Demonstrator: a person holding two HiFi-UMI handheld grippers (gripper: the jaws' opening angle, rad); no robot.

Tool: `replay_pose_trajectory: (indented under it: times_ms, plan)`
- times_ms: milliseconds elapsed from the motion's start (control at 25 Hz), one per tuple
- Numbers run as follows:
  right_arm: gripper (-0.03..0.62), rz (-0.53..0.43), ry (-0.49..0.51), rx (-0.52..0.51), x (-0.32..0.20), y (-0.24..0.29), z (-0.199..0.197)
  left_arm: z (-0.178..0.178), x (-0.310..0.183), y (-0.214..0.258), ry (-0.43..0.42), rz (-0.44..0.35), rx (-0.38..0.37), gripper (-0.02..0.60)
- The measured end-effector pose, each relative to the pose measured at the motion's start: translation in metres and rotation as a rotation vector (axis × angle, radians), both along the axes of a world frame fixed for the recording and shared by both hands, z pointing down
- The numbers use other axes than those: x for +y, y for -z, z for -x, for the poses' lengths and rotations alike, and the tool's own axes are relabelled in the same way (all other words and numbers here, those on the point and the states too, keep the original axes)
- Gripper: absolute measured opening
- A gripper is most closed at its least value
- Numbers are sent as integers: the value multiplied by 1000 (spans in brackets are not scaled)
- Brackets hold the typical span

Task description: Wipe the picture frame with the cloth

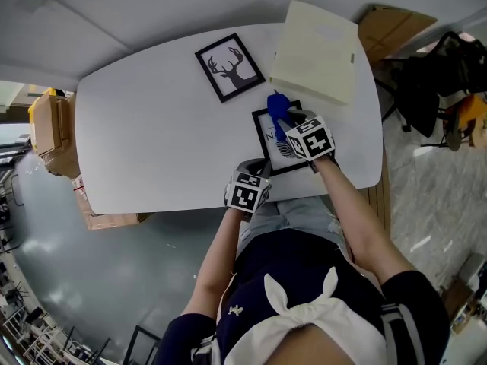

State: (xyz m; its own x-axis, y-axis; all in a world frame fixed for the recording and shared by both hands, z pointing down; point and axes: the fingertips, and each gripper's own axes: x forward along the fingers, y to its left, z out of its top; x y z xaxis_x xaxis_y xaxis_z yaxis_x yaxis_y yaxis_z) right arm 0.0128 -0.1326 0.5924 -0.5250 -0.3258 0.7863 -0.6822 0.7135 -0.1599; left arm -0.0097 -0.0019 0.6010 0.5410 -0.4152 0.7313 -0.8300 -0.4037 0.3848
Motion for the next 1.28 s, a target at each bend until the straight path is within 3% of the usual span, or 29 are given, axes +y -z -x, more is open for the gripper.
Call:
replay_pose_trajectory:
  times_ms: [640, 840, 1040, 1280]
  plan:
    - [83, 7, -48, 23, -14, 0, -39, 2, 1, -1, 10, -3, 0, 2]
    - [83, 16, -53, -43, -14, -6, -43, 3, 1, -1, 19, 6, 10, 2]
    - [83, 9, -47, -44, -15, -8, -44, 11, 5, -14, -2, 8, -67, 0]
    - [83, 2, -42, -36, -15, -8, -42, 13, 5, -14, 36, -14, -65, 0]
